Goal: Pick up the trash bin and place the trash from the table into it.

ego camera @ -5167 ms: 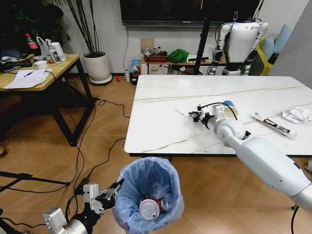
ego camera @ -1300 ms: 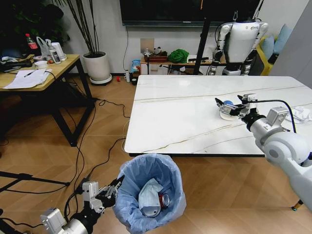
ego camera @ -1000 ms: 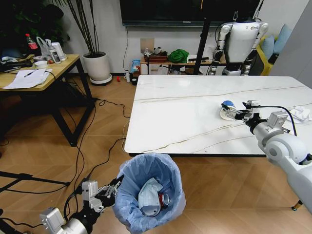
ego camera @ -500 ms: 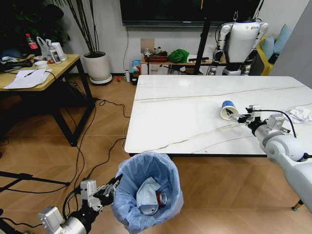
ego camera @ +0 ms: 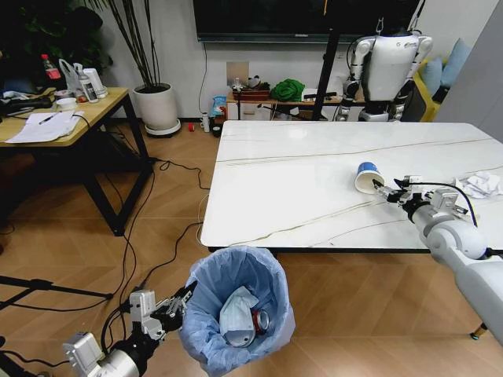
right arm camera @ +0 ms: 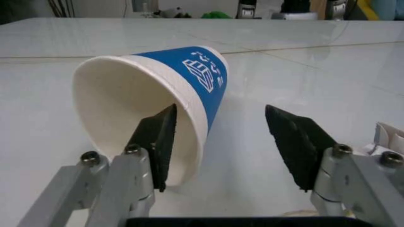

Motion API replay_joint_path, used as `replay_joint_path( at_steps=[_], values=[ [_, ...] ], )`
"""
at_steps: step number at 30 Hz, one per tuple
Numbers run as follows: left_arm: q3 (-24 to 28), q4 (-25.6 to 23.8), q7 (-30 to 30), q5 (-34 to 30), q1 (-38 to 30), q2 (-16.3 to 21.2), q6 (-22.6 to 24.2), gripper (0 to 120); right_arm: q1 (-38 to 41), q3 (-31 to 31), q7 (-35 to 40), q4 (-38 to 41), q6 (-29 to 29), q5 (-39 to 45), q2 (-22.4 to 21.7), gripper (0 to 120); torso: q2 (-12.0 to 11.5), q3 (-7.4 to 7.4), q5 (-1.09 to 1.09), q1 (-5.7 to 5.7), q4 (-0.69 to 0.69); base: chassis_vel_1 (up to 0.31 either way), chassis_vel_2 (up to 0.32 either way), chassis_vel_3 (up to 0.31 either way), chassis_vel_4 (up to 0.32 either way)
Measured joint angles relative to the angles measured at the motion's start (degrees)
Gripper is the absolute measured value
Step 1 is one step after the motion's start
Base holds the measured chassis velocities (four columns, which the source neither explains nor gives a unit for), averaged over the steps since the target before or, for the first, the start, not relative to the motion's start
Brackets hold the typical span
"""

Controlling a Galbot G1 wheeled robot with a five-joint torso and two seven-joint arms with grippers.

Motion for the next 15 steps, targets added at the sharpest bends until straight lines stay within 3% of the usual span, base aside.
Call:
replay_joint_path(
  at_steps=[6, 10, 15],
  values=[
    [0.1, -0.06, -0.02, 0.16, 0.18, -0.03, 0.02, 0, -0.11, -0.01, 0.05, 0.54, 0.0, 0.26, -0.17, 29, 0.0, 0.0, 0.0, 0.0, 0.0, 0.0, 0.0, 0.0, 0.0],
    [0.14, -0.29, -0.03, 0.27, 0.37, -0.03, 0.03, 0, -0.42, -0.01, 0.09, 0.84, 0.0, 0.3, -0.29, 10, 0.0, 0.0, 0.0, 0.0, 0.0, 0.0, 0.0, 0.0, 0.0],
    [0.26, -0.43, -0.05, 0.48, 0.55, -0.08, 0.03, 0, -0.82, 0.21, 0.09, 1.22, 0.0, 0.31, -0.39, 0, 0.0, 0.0, 0.0, 0.0, 0.0, 0.0, 0.0, 0.0, 0.0]
  ],
)
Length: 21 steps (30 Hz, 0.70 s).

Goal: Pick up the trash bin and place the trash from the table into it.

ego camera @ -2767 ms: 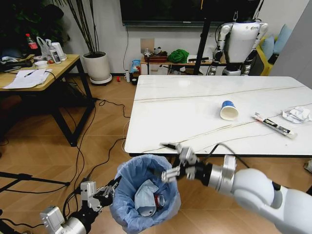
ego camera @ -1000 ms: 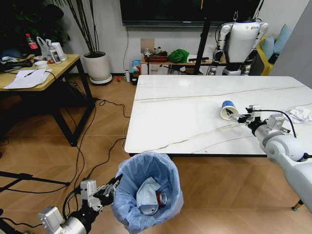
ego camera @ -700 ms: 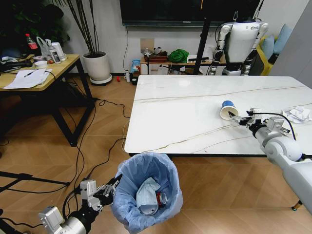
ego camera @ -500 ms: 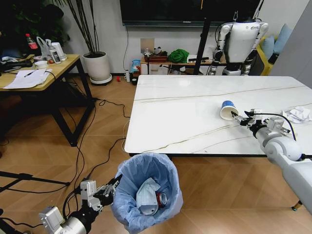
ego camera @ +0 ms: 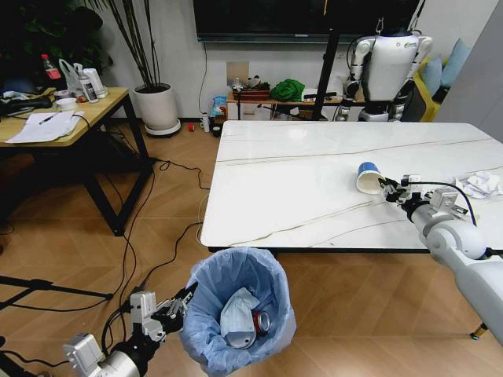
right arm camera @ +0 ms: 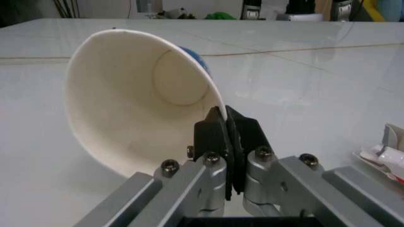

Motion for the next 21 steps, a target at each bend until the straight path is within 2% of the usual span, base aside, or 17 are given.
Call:
replay_joint_path(
  at_steps=[6, 10, 11, 14, 15, 18, 19, 21],
  values=[
    [0.11, -0.01, -0.04, 0.49, 0.45, 0.18, 0.0, 0, -1.4, 0.8, -0.17, 3.01, -0.12, 0.71, -1.31, 0, 0.0, 0.0, 0.0, 0.0, 0.0, 0.0, 0.0, 0.0, 0.0],
    [0.3, 0.4, -0.23, 0.63, 0.34, 0.34, 0.0, 0, -4.35, 1.5, -0.97, 11.47, -0.72, 2.19, -4.77, 0, 0.0, 0.0, 0.0, 0.0, 0.01, 0.0, 0.0, 0.0, 0.0],
    [0.3, 0.4, -0.23, 0.63, 0.34, 0.34, 0.0, 0, -4.35, 1.5, -0.97, 11.47, -0.72, 2.19, -4.77, 0, 0.0, 0.0, 0.0, 0.0, 0.01, 0.0, 0.0, 0.0, 0.0],
    [0.75, 1.23, -0.67, 0.45, -0.3, 0.36, -0.09, 0, -7.97, 2.92, -1.22, 20.91, -1.25, 3.41, -8.36, 0, 0.0, 0.0, -0.02, 0.0, 0.0, 0.0, 0.0, 0.0, 0.0],
    [0.75, 1.23, -0.67, 0.45, -0.3, 0.36, -0.09, 0, -7.97, 2.92, -1.22, 20.91, -1.25, 3.41, -8.36, 0, 0.0, 0.0, -0.02, 0.0, 0.0, 0.0, 0.0, 0.0, 0.0],
    [1.31, 1.62, -0.96, 0.1, -1.09, 0.36, -0.18, 0, -11.13, 3.28, -1.22, 30.67, -1.55, 3.69, -10.46, 0, 0.0, 0.0, -0.03, 0.0, -0.01, 0.0, 0.0, 0.0, 0.0],
    [1.31, 1.62, -0.96, 0.1, -1.09, 0.36, -0.18, 0, -11.13, 3.28, -1.22, 30.67, -1.55, 3.69, -10.46, 0, 0.0, 0.0, -0.03, 0.0, -0.01, 0.0, 0.0, 0.0, 0.0],
    [1.54, 1.75, -1.0, -0.05, -1.33, 0.58, -0.19, 0, -12.5, 1.87, -1.22, 36.72, -1.26, 3.84, -11.64, 0, 0.0, -0.01, -0.02, -0.01, 0.0, 0.0, 0.0, 0.0, 0.0]
  ],
)
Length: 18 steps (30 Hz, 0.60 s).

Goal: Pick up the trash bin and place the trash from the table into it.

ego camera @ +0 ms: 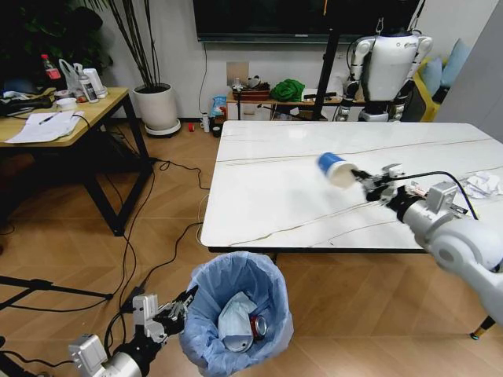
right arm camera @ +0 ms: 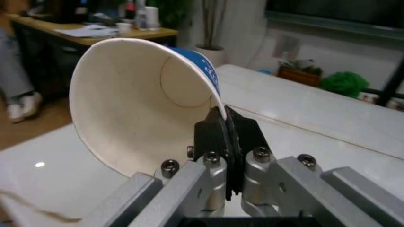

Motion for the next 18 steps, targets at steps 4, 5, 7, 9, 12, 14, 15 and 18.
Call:
replay_joint_path(
  at_steps=[4, 5, 7, 9, 12, 14, 15, 18],
  values=[
    [0.02, 0.2, 0.0, 0.0, -0.02, 0.19, -0.04, 0, -1.01, -3.3, -0.26, 4.41, 1.16, 0.25, -1.02, 0, 0.0, 0.0, 0.01, 0.0, 0.0, 0.0, 0.0, 0.0, 0.0],
    [-0.06, 0.2, 0.02, 0.0, 0.0, 0.08, -0.1, 0, -1.13, -7.47, -2.15, 6.41, 3.25, -0.1, -1.76, 0, 0.0, 0.0, 0.02, 0.0, 0.0, 0.0, 0.0, 0.0, 0.0],
    [-0.07, 0.17, 0.03, -0.01, 0.0, 0.0, -0.1, 0, -0.87, -8.88, -3.27, 6.98, 4.12, -0.28, -1.98, 0, 0.0, 0.0, 0.03, 0.0, 0.0, 0.0, 0.0, 0.0, 0.0],
    [-0.12, -0.04, 0.08, 0.0, 0.04, -0.15, -0.12, 0, -0.23, -11.27, -6.33, 8.25, 6.1, -0.32, -2.74, 0, 0.0, 0.0, 0.02, 0.0, 0.01, 0.0, 0.0, 0.0, 0.0],
    [-0.26, -0.14, 0.09, 0.01, 0.12, -0.26, -0.14, 0, 0.03, -12.44, -9.37, 8.57, 8.21, -1.29, -3.46, 0, 0.0, 0.0, 0.01, 0.0, 0.0, 0.0, 0.0, 0.0, 0.0],
    [-0.45, -0.26, 0.13, 0.06, 0.21, -0.34, -0.18, 0, -0.07, -13.68, -13.72, 8.46, 11.59, -4.17, -4.92, 0, 0.0, 0.0, 0.02, 0.0, 0.0, 0.0, 0.0, 0.0, 0.0],
    [-0.5, -0.29, 0.14, 0.06, 0.2, -0.38, -0.18, 0, -0.08, -14.1, -14.93, 8.43, 12.7, -5.02, -5.41, 0, 0.0, 0.0, 0.02, 0.0, 0.0, 0.0, 0.0, 0.0, 0.0],
    [-0.51, -0.33, 0.16, 0.07, 0.11, -0.5, -0.18, 0, 0.13, -14.8, -16.58, 8.42, 13.92, -6.61, -6.08, 0, 0.0, 0.0, 0.02, 0.0, 0.0, 0.0, 0.0, 0.0, 0.0]
  ],
)
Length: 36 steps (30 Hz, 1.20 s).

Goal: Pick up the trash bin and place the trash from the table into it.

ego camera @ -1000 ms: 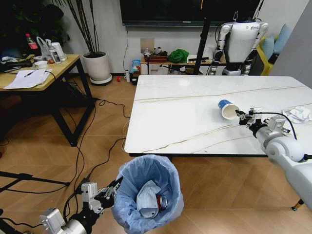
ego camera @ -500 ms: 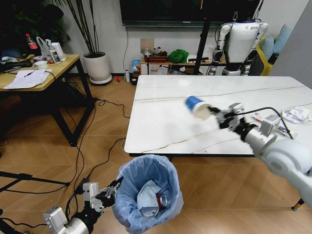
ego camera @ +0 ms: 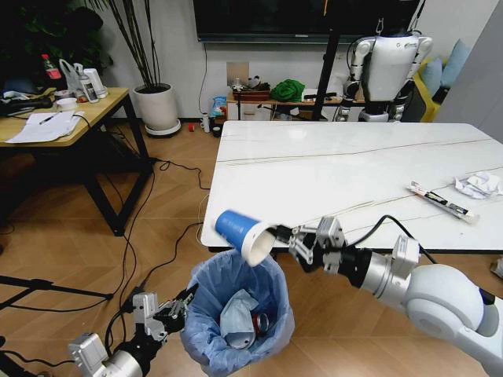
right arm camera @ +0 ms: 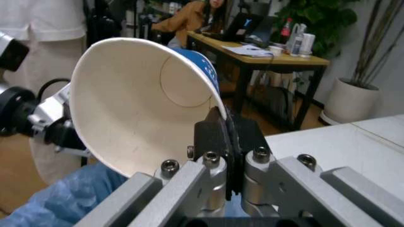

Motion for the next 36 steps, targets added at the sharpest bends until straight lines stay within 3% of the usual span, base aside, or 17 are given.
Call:
replay_joint_path(
  at_steps=[8, 16, 27, 30, 34, 36],
  values=[
    [-0.26, -0.2, 0.02, -0.07, 0.16, -0.07, 0.0, 0, 0.62, -1.56, -3.98, -1.79, 1.46, -6.78, -0.21, 0, 0.0, 0.0, -0.01, 0.01, 0.01, 0.0, 0.0, 0.0, 0.0],
    [-0.39, -0.44, 0.01, -0.41, 1.32, 0.37, 0.08, 0, -1.75, -1.74, -6.55, -3.94, 1.99, -12.68, 3.24, 3, 0.0, 0.0, 0.0, 0.01, 0.0, 0.0, 0.0, 0.0, 0.0],
    [-0.83, -0.46, -0.05, -1.09, 1.19, 0.29, 0.17, 0, -1.63, -2.03, -6.58, -4.2, 1.88, -12.28, 3.21, 43, 0.0, 0.0, 0.0, 0.01, 0.0, 0.0, 0.0, 0.0, 0.0],
    [-0.71, -0.55, 0.01, -0.87, 1.42, 0.25, 0.17, 0, -1.48, 0.01, -5.29, -3.88, 1.2, -9.15, 4.05, 53, -0.01, 0.0, 0.0, 0.01, 0.0, 0.0, 0.0, 0.0, 0.0],
    [-0.51, -0.91, -0.93, -0.14, 1.65, 0.22, 0.68, 0, -0.33, 7.52, 1.2, -3.68, -1.42, -0.09, 6.44, 72, -0.01, 0.01, -0.01, 0.01, 0.01, 0.0, 0.0, 0.0, 0.0],
    [-0.46, -1.41, -2.08, -0.49, 1.75, 0.21, 1.42, 0, -0.3, 9.59, 2.95, -3.94, -1.95, 1.43, 6.89, 75, -0.01, 0.01, -0.01, 0.01, 0.01, 0.0, 0.0, 0.0, 0.0]
  ],
)
